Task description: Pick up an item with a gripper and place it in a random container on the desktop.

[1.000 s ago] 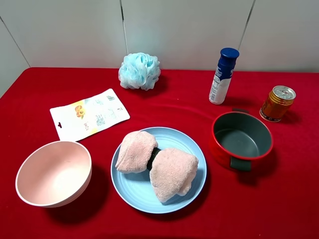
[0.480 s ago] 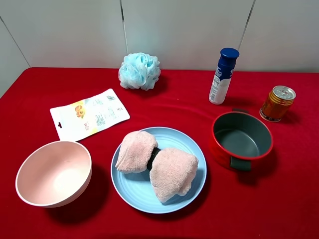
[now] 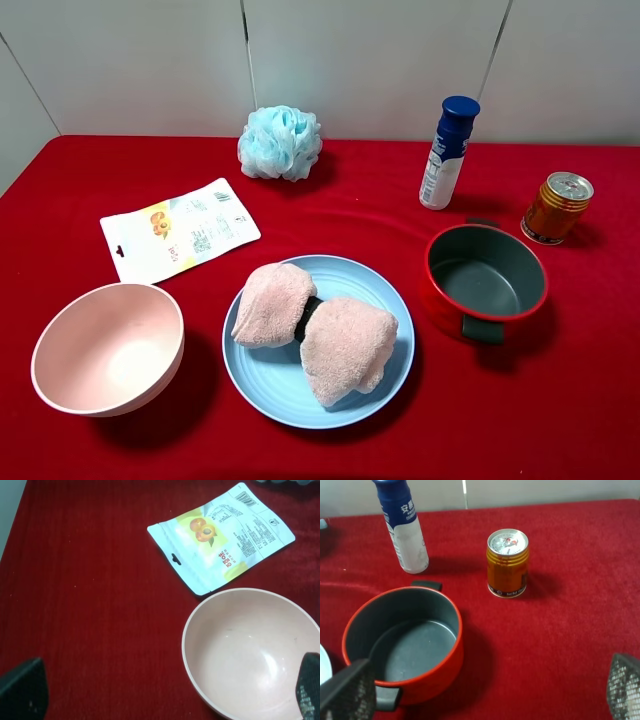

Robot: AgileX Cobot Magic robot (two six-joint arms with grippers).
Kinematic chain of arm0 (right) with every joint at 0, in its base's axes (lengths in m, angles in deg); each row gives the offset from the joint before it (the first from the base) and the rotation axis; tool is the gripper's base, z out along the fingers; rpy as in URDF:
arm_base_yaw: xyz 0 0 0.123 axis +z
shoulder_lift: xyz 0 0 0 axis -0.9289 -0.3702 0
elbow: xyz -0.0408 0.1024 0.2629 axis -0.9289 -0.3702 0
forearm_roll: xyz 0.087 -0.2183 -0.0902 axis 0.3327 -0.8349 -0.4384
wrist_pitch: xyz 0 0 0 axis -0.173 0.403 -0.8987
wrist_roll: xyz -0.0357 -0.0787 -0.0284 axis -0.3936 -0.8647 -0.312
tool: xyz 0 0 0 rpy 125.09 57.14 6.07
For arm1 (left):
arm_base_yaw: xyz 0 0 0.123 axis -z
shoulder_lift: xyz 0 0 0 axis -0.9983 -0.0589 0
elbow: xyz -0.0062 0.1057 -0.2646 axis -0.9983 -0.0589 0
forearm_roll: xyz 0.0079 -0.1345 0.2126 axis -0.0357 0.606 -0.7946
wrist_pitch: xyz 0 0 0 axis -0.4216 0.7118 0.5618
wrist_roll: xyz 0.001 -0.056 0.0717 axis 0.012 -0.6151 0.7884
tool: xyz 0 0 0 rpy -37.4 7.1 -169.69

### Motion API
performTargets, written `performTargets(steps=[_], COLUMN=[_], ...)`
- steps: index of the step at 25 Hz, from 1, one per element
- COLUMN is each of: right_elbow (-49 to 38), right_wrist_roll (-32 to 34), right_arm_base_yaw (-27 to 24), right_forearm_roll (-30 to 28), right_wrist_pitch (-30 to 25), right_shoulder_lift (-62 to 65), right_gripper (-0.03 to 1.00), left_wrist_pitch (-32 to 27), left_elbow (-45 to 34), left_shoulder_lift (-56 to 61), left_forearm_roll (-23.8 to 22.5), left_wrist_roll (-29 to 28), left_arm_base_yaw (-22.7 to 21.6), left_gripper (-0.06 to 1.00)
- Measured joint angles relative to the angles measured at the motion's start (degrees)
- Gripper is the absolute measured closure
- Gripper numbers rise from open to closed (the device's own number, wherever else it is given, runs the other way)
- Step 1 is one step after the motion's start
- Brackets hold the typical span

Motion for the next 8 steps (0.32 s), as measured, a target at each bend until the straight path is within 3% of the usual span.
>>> performTargets(steps=[8], right_elbow=[0.00], right_wrist_roll=[0.00], right_arm_base_yaw=[0.00], right_forearm_roll=[0.04], right_wrist_pitch=[0.00], right_shoulder_lift=[0.00], right_gripper=[0.28], left_wrist_pitch=[0.00], left_elbow=[0.00], left_shoulder_lift=[0.00], left_forearm_roll=[0.00], left_wrist_roll=[0.00], left_arm_base_yaw=[0.00], left_gripper=[-0.04])
